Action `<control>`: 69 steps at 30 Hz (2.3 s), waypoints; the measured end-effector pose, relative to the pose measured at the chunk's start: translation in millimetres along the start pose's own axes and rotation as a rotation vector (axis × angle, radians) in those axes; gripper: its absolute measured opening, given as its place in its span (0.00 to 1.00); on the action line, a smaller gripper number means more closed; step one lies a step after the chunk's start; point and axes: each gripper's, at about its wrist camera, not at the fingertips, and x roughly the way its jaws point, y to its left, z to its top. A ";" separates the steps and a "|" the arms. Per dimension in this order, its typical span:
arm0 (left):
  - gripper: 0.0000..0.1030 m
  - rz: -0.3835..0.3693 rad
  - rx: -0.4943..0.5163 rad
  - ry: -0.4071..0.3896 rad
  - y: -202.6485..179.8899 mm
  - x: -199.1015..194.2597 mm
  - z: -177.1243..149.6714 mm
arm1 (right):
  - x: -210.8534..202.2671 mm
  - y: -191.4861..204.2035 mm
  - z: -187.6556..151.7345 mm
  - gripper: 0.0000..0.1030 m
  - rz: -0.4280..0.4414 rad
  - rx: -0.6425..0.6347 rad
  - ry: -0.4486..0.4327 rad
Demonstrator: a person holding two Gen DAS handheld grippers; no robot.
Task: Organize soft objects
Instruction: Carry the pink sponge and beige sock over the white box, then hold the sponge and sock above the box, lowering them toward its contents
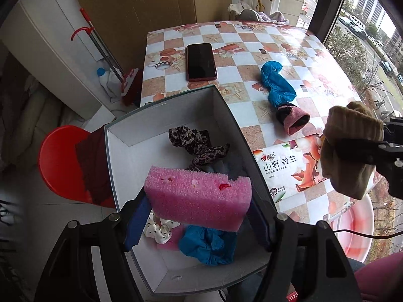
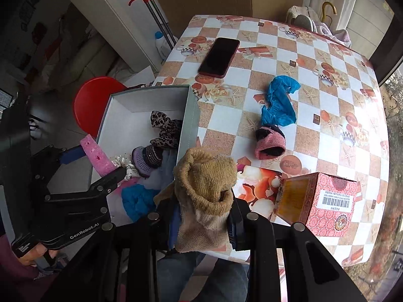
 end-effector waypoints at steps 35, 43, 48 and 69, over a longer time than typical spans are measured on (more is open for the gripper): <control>0.72 -0.013 -0.078 -0.004 34.0 1.7 -16.8 | 12.0 43.3 13.2 0.31 -0.022 -0.107 0.035; 0.72 -0.014 -0.086 0.001 36.9 3.4 -18.9 | 15.0 45.4 13.2 0.31 -0.020 -0.113 0.043; 0.72 -0.013 -0.087 0.001 37.5 3.8 -19.0 | 15.8 45.8 13.5 0.31 -0.021 -0.113 0.045; 0.72 0.023 -0.135 0.051 52.7 19.3 -17.0 | 42.8 61.2 22.2 0.31 0.008 -0.170 0.100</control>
